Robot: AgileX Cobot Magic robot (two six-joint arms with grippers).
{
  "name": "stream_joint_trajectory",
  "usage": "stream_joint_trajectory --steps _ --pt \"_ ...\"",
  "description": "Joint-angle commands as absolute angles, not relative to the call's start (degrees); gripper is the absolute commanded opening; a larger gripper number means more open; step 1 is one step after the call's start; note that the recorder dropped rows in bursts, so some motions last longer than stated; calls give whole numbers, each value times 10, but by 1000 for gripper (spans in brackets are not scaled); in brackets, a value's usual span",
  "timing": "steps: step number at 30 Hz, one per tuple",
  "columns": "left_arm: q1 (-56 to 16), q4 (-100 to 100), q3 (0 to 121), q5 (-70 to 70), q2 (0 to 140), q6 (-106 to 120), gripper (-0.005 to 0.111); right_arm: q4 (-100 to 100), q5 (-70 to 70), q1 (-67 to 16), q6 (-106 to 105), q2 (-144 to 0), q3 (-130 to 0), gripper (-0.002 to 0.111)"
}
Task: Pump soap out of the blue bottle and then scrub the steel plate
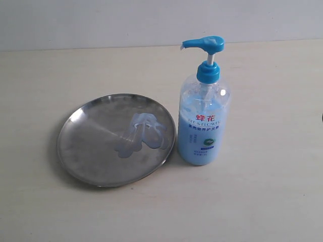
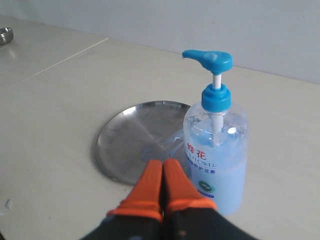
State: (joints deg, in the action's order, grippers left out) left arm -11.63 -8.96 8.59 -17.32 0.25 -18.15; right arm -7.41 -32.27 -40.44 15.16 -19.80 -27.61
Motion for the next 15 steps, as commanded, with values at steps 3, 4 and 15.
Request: stream_joint_trajectory --steps 3,4,15 --pt "-112 -98 46 -131 0 -178 0 -75 -315 -403 153 -194 -273 0" --pt "-112 -98 40 -131 0 -178 0 -75 -315 -403 153 -194 -273 0" --pt "-112 -97 0 -131 0 -167 0 -75 -315 -403 153 -194 -273 0"
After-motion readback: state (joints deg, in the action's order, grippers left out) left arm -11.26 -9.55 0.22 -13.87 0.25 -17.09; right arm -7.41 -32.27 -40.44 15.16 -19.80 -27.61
